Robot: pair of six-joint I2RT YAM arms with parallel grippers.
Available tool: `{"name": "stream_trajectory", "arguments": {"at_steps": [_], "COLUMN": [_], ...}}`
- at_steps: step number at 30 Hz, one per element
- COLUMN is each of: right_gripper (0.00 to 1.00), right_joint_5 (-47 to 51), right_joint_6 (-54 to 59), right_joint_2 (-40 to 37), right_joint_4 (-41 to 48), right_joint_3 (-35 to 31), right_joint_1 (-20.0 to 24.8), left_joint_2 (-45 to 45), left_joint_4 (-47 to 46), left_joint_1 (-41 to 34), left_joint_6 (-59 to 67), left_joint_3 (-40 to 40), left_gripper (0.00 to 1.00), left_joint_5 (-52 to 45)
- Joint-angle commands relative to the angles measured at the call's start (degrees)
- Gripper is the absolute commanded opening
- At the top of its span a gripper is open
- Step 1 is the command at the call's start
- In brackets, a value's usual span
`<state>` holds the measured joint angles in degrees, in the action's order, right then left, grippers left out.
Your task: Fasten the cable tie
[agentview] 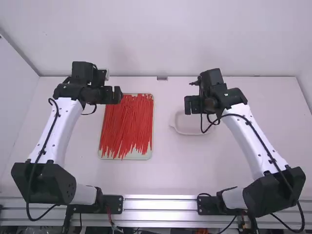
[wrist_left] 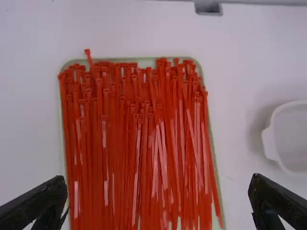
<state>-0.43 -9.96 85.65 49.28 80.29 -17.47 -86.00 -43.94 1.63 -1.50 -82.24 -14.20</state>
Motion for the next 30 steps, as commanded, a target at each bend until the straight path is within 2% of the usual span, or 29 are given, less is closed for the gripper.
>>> {"name": "stream_trajectory", "arguments": {"at_steps": [1, 12, 17, 30], "right_gripper": [0.98, 0.98, 0.98, 0.98], "right_joint_5": [0.1, 0.3, 0.0, 0.4], "right_joint_6": [0.3, 2.5, 2.3, 3.0], "right_joint_2": [-1.4, -1.4, -1.4, -1.4], "right_joint_4": [-0.7, -5.0, -5.2, -5.0], "right_joint_3": [1.5, 1.5, 1.5, 1.5], "right_joint_1": [-0.9, -2.4, -2.4, -2.5], "left_joint_2": [-0.3, -0.3, -1.3, -11.6], "left_joint_4": [1.3, 10.6, 12.0, 13.7], "left_joint_1": [-0.1, -0.1, -0.1, -0.1], "left_joint_6": [0.9, -1.6, -1.7, -2.1], "left_joint_3": [-1.7, -1.7, -1.8, -1.7], "left_gripper": [0.99, 0.99, 0.99, 0.99], "left_joint_5": [-1.4, -1.3, 2.3, 3.1]}}
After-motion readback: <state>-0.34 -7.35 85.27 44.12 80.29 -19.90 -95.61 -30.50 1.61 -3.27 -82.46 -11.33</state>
